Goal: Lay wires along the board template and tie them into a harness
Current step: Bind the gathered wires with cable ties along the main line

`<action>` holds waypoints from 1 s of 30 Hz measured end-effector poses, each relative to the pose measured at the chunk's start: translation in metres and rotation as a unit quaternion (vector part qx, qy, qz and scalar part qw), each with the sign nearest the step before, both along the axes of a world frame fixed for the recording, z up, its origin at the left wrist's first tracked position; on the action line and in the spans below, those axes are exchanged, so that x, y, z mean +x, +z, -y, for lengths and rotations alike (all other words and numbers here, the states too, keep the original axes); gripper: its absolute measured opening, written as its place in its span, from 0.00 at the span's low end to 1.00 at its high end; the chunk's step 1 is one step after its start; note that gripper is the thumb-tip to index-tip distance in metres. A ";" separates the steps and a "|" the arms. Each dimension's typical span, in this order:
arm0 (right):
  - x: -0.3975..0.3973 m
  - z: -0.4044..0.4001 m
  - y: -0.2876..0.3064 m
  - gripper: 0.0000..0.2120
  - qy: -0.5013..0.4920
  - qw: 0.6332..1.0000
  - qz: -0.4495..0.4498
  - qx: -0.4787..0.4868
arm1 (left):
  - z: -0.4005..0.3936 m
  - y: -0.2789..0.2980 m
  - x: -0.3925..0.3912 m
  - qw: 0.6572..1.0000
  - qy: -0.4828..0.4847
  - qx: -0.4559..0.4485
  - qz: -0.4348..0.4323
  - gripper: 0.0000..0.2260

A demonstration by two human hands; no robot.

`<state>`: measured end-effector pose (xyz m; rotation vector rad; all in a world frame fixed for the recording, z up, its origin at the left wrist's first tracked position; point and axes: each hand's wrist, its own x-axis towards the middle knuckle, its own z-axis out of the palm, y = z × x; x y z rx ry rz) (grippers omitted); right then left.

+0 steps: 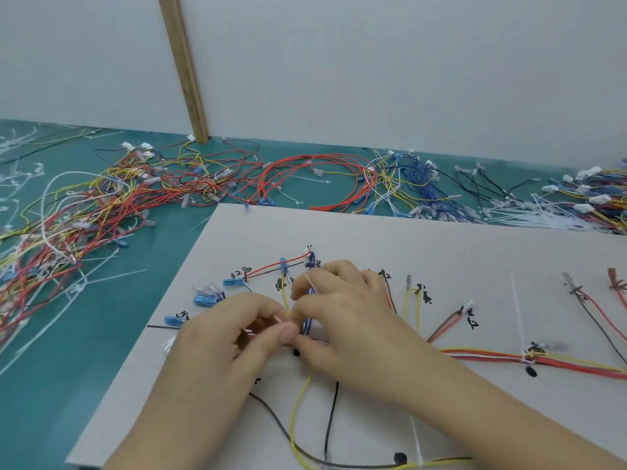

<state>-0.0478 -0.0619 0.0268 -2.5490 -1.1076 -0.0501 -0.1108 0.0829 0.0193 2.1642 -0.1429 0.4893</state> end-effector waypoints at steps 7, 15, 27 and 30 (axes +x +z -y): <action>0.001 0.000 0.001 0.04 -0.001 0.997 -0.062 0.042 | 0.004 -0.011 0.002 0.998 -0.008 0.063 0.011 0.04; -0.003 0.003 -0.003 0.03 0.056 0.998 -0.028 0.028 | -0.002 -0.016 -0.008 0.994 -0.037 0.095 0.026 0.03; -0.007 0.004 -0.003 0.04 0.030 0.992 0.110 0.061 | 0.012 -0.017 -0.011 0.992 0.018 -0.122 0.010 0.06; -0.012 0.001 -0.004 0.02 0.009 0.985 0.168 0.048 | 0.009 -0.017 -0.012 0.999 -0.005 0.010 0.032 0.05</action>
